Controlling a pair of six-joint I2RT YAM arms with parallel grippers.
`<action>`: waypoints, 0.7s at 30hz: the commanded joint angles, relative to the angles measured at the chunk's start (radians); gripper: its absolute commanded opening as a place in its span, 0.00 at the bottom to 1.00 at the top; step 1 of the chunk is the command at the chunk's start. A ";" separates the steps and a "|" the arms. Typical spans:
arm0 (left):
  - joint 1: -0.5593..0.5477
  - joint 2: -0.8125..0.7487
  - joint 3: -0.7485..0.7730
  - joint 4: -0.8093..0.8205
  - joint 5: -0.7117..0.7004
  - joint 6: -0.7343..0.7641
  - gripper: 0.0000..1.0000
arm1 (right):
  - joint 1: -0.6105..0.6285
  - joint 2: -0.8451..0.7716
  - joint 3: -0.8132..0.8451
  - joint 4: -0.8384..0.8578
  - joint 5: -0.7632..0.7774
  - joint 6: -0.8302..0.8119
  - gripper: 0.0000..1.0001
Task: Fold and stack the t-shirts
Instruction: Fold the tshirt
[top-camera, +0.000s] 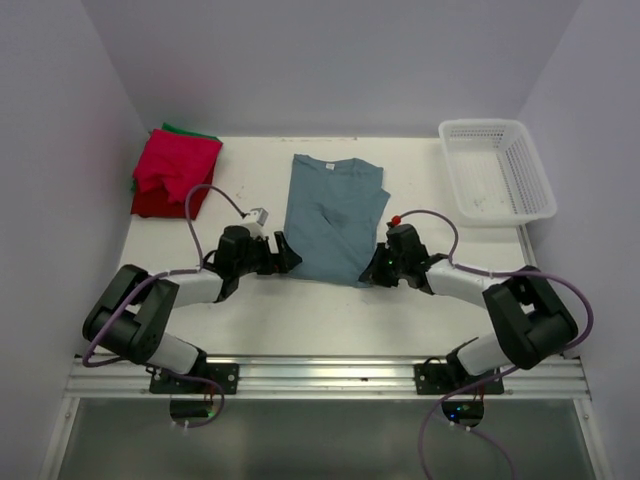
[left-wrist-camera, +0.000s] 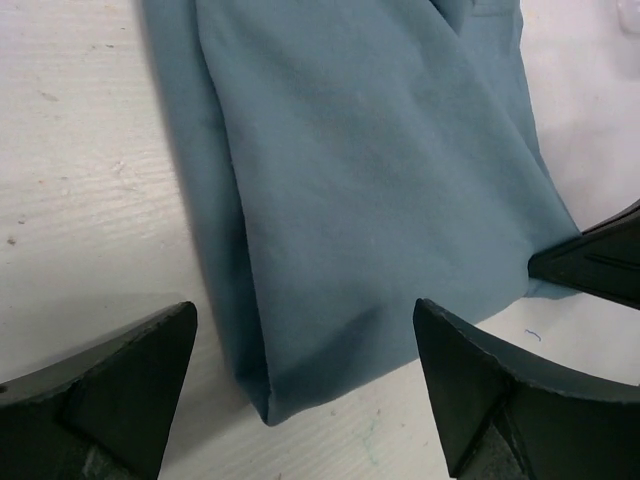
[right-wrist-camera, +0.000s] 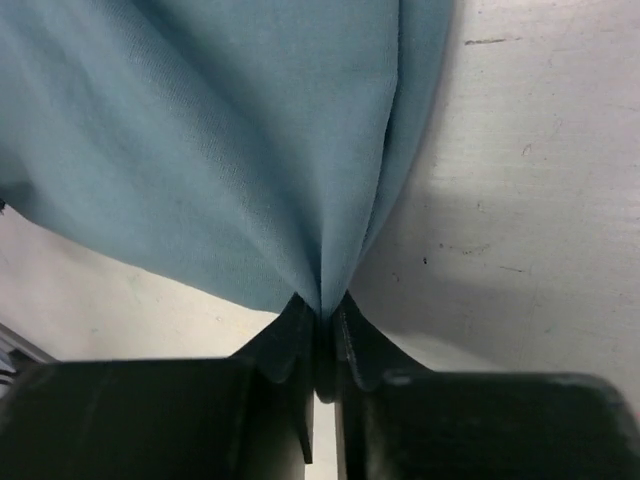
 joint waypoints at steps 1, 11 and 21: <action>0.002 0.049 -0.015 0.039 0.058 -0.035 0.92 | -0.004 -0.022 -0.004 -0.030 0.036 -0.012 0.04; -0.001 0.000 -0.146 0.156 0.197 -0.122 0.59 | -0.006 -0.143 -0.024 -0.152 0.070 -0.048 0.00; -0.031 -0.308 -0.259 0.008 0.179 -0.214 0.39 | -0.004 -0.201 -0.058 -0.201 0.030 -0.071 0.00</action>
